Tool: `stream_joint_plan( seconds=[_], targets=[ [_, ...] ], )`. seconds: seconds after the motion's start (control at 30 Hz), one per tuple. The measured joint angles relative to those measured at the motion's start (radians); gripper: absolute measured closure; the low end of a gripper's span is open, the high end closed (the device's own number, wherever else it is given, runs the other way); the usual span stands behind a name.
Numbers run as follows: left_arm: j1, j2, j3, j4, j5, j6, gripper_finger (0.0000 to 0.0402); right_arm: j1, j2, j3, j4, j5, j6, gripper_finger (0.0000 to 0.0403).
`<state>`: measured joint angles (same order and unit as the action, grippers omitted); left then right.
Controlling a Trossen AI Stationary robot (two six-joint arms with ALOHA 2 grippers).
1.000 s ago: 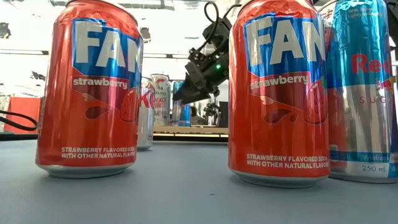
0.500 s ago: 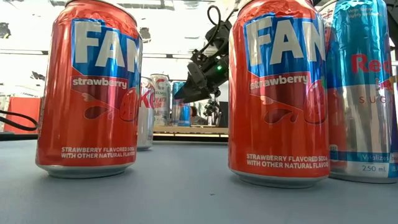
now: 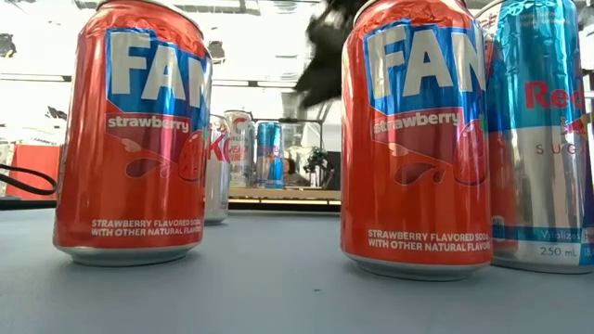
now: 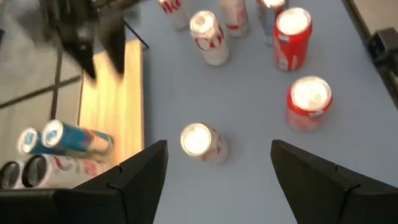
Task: Place canned beverage on shelf
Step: Put the white and pink soda can aligned with the other white and pink soda cans on the shelf
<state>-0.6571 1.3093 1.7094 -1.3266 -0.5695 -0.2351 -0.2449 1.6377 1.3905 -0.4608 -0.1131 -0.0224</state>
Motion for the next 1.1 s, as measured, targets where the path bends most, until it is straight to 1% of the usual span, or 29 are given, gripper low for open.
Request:
stream_joint_plan(
  seconds=[0.1, 0.17, 0.23, 0.3, 0.4, 0.5, 0.63, 0.77, 0.93, 1.1],
  targets=[
    [-0.021, 0.004, 0.000, -0.026, 0.038, -0.054, 0.0127, 0.085, -0.126, 0.033, -0.160, 0.012, 0.045, 0.0127],
    [-0.035, 0.004, 0.000, -0.023, 0.046, -0.069, 0.0127, 0.149, -0.196, 0.041, -0.251, 0.055, 0.106, 0.0127],
    [-0.068, 0.004, 0.000, -0.024, 0.042, -0.085, 0.0127, 0.215, -0.250, 0.042, -0.313, 0.121, 0.180, 0.0127],
    [-0.104, 0.004, 0.000, -0.022, 0.016, -0.091, 0.0127, 0.282, -0.288, 0.042, -0.367, 0.197, 0.257, 0.0127],
    [-0.153, 0.004, 0.000, -0.016, -0.029, -0.098, 0.0127, 0.373, -0.318, 0.042, -0.473, 0.298, 0.371, 0.0127],
    [-0.192, 0.004, 0.000, -0.010, -0.072, -0.118, 0.0127, 0.454, -0.323, 0.040, -0.591, 0.345, 0.487, 0.0127],
    [-0.236, 0.004, 0.000, -0.010, -0.109, -0.151, 0.0127, 0.543, -0.307, 0.040, -0.713, 0.348, 0.648, 0.0127],
    [-0.261, 0.011, 0.000, -0.010, -0.137, -0.168, 0.0127, 0.616, -0.277, 0.040, -0.780, 0.348, 0.770, 0.0127],
    [-0.269, 0.017, 0.000, -0.009, -0.153, -0.168, 0.0127, 0.678, -0.235, 0.040, -0.785, 0.348, 0.829, 0.0127],
    [-0.269, 0.018, 0.000, -0.009, -0.153, -0.167, 0.0127, 0.710, -0.158, 0.041, -0.843, 0.350, 0.828, 0.0127]
  ],
)
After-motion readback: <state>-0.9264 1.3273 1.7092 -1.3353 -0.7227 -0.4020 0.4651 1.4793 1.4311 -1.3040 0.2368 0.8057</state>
